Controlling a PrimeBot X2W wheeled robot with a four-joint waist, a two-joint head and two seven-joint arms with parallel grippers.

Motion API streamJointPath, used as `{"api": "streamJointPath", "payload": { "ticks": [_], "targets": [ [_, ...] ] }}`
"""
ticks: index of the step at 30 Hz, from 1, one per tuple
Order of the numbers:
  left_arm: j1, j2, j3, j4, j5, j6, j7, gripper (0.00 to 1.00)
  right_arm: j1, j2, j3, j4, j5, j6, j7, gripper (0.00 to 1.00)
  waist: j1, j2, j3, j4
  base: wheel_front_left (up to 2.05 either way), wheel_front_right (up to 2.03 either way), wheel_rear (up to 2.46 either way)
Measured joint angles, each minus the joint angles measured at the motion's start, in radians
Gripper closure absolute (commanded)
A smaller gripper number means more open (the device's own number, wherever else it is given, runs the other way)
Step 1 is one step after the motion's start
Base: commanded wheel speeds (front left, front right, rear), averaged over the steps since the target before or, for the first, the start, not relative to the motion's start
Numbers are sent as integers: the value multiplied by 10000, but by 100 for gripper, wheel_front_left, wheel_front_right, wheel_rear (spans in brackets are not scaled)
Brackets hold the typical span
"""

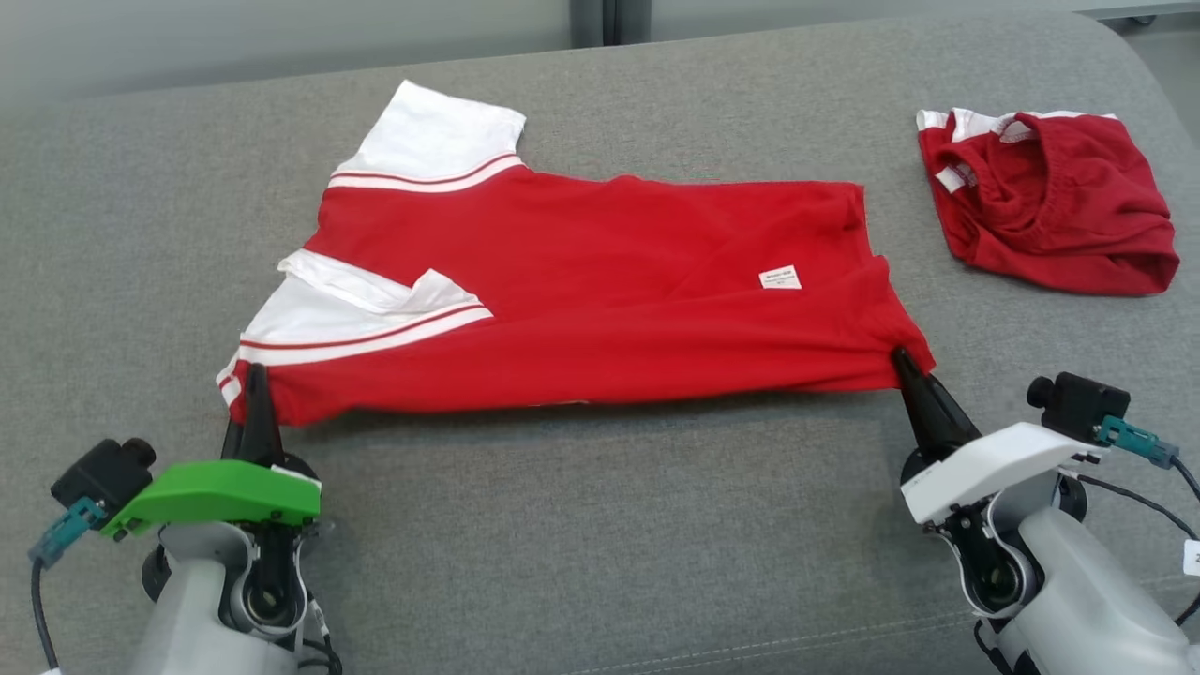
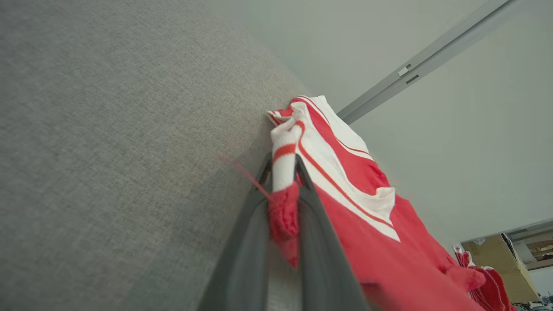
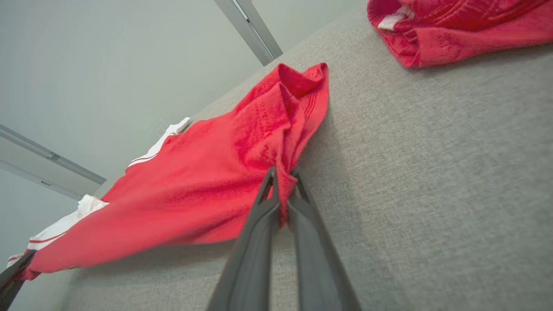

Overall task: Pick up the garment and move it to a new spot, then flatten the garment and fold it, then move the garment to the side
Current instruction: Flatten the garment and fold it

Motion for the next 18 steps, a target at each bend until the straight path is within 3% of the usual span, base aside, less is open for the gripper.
{"api": "streamJointPath", "payload": {
  "ticks": [8,18],
  "targets": [
    [1671,-86,-263,-654,408,19,0,100,1150,-541,-46,-575,107,4,-2,100,0,0,-244,-238,0,0,0],
    [2756,-90,-585,-1546,418,153,0,100,2127,-886,-42,-863,364,4,4,100,0,0,-268,32,0,0,0]
  ]
}}
